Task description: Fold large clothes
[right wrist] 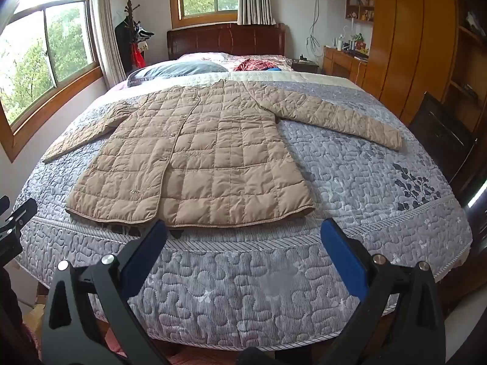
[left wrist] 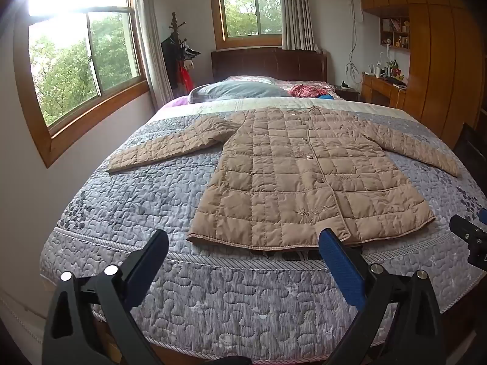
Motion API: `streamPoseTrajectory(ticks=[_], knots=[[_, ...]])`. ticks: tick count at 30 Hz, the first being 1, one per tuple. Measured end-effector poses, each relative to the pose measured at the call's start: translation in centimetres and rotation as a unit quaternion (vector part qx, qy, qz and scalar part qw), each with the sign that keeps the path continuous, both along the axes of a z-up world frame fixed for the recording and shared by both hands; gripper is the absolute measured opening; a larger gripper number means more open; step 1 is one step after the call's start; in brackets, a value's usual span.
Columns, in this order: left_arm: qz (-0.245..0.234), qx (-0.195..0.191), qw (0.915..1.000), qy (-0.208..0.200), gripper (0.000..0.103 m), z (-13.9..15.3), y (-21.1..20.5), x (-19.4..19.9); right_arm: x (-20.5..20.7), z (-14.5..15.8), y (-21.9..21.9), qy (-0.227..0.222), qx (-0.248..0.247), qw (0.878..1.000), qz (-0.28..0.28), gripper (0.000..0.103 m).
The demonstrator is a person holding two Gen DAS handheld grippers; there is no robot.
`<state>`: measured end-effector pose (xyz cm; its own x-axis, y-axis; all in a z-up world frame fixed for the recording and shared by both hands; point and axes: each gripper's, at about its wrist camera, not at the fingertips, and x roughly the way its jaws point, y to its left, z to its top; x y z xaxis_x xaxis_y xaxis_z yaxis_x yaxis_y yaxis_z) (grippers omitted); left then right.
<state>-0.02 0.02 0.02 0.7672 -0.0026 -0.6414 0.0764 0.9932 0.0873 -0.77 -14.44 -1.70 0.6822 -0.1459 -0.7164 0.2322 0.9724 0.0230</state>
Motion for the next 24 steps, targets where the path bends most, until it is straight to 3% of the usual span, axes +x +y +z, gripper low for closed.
streamPoseTrajectory(ticks=[24], knots=[[0.0,0.004,1.0,0.0,0.099,-0.15,0.07,0.0,0.19,-0.09,0.09,0.002,0.0,1.0,0.0,0.1]])
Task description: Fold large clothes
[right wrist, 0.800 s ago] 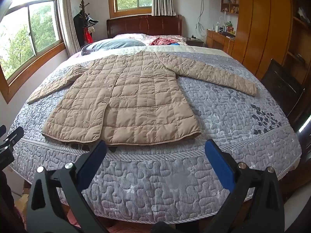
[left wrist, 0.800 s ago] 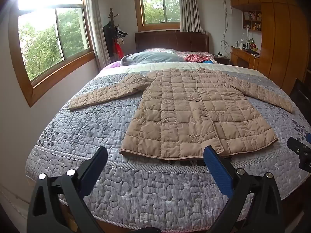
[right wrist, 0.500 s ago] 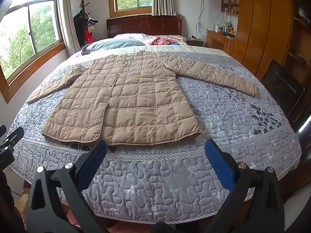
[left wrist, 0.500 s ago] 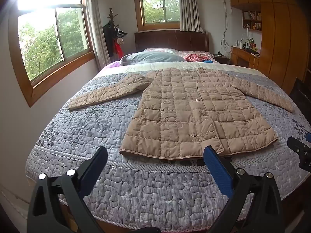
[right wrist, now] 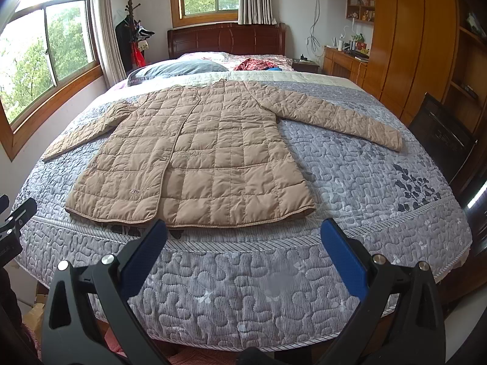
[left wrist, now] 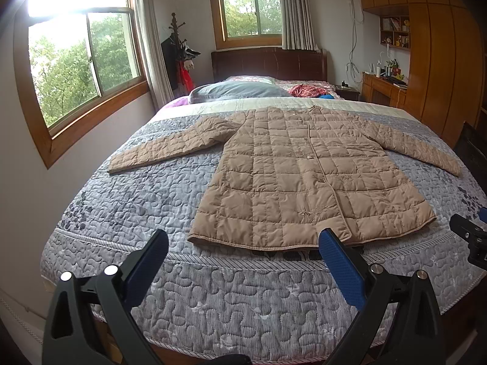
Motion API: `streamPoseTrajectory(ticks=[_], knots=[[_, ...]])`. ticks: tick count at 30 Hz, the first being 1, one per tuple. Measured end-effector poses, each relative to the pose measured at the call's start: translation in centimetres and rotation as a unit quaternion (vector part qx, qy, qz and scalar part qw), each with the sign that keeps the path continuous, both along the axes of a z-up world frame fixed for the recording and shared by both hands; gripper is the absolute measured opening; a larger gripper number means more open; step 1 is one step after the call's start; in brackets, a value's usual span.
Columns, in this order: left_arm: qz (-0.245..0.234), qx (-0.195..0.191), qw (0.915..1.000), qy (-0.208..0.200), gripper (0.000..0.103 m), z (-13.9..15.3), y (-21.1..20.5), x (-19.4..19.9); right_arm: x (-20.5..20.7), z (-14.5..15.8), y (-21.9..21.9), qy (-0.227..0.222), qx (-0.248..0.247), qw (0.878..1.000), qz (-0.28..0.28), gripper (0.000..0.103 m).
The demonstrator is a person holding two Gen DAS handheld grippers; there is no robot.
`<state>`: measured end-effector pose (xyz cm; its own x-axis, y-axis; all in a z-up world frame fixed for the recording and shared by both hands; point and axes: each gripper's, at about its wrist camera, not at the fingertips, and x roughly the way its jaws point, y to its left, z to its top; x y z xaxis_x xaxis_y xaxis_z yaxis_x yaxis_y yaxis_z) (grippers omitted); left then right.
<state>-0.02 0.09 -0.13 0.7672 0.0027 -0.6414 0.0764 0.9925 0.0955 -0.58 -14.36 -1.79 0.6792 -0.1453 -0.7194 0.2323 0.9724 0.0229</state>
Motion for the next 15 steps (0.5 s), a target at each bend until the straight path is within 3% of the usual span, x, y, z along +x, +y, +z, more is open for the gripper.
streamPoseTrajectory(ticks=[15], knots=[[0.0,0.001,1.0,0.0,0.099,0.02,0.03,-0.1,0.27,-0.14,-0.07,0.002,0.001,1.0,0.0,0.1]])
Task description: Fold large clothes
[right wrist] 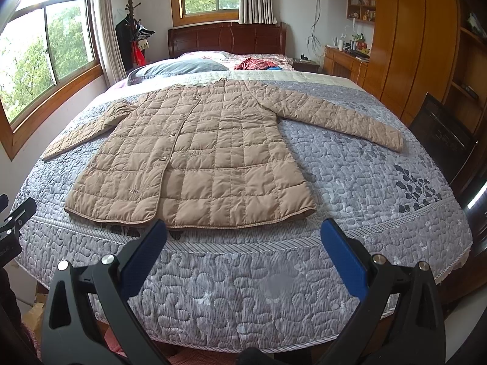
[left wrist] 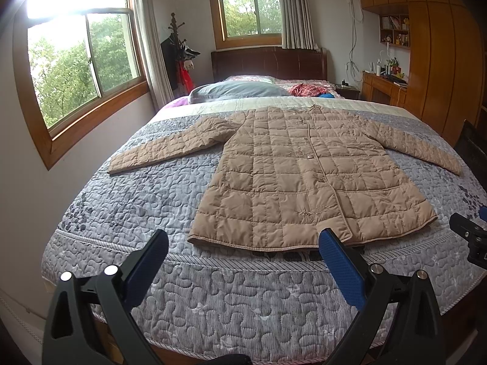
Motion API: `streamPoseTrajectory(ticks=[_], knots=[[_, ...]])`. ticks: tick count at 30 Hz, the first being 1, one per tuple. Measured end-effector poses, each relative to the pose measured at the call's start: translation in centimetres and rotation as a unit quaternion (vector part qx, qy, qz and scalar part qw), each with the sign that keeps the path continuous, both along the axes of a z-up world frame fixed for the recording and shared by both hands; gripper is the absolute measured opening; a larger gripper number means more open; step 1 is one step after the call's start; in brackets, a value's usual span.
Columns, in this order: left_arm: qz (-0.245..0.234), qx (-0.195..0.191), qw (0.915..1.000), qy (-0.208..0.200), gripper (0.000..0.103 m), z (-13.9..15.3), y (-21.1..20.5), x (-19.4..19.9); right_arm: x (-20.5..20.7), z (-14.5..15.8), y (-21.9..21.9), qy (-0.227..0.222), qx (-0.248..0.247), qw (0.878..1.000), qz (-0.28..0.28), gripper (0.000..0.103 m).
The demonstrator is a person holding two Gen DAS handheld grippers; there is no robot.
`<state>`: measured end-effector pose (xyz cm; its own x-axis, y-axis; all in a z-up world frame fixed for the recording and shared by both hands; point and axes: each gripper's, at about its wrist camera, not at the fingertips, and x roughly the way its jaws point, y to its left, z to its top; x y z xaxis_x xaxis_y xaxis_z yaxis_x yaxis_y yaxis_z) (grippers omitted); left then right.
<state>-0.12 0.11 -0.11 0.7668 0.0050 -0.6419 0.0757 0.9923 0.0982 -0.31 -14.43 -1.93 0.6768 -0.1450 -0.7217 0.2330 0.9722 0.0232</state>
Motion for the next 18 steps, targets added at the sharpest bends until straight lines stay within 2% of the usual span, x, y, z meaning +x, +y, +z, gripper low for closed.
streamPoseTrajectory(ticks=[18], knots=[[0.0,0.001,1.0,0.002,0.099,-0.18,-0.02,0.36,0.05,-0.24,-0.17,0.002,0.0,1.0,-0.001,0.1]])
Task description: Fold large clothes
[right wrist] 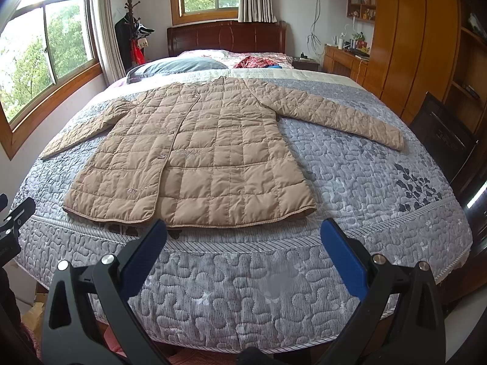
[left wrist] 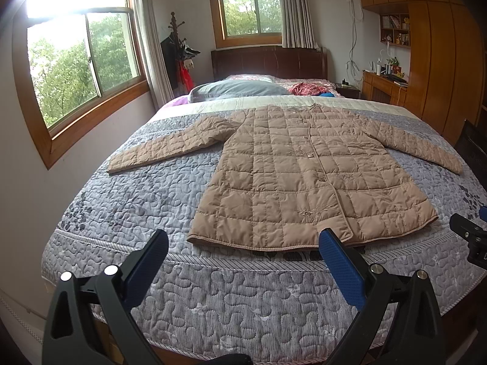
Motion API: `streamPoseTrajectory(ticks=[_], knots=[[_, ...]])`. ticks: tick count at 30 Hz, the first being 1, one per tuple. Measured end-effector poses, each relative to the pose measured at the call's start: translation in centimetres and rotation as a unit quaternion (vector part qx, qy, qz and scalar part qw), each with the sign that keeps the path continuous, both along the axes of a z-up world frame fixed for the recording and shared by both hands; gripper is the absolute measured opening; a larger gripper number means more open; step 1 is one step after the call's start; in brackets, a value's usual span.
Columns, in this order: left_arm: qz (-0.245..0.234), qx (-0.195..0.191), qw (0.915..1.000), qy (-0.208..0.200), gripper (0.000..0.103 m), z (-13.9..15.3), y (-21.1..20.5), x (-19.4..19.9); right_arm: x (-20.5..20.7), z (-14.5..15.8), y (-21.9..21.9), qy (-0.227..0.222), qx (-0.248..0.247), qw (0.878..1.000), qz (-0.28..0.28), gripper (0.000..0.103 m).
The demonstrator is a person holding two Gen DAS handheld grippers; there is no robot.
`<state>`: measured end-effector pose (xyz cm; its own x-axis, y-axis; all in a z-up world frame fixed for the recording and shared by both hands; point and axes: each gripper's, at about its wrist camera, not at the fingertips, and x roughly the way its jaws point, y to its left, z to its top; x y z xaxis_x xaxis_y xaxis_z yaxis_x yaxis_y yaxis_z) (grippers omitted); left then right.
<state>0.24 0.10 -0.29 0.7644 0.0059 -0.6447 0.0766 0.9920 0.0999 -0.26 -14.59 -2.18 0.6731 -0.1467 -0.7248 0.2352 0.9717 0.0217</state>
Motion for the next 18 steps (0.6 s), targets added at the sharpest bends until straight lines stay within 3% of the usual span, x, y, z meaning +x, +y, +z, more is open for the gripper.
streamPoseTrajectory(ticks=[18], knots=[[0.0,0.001,1.0,0.001,0.099,-0.16,0.05,0.1,-0.01,-0.03,0.13,0.001,0.0,1.0,0.0,0.1]])
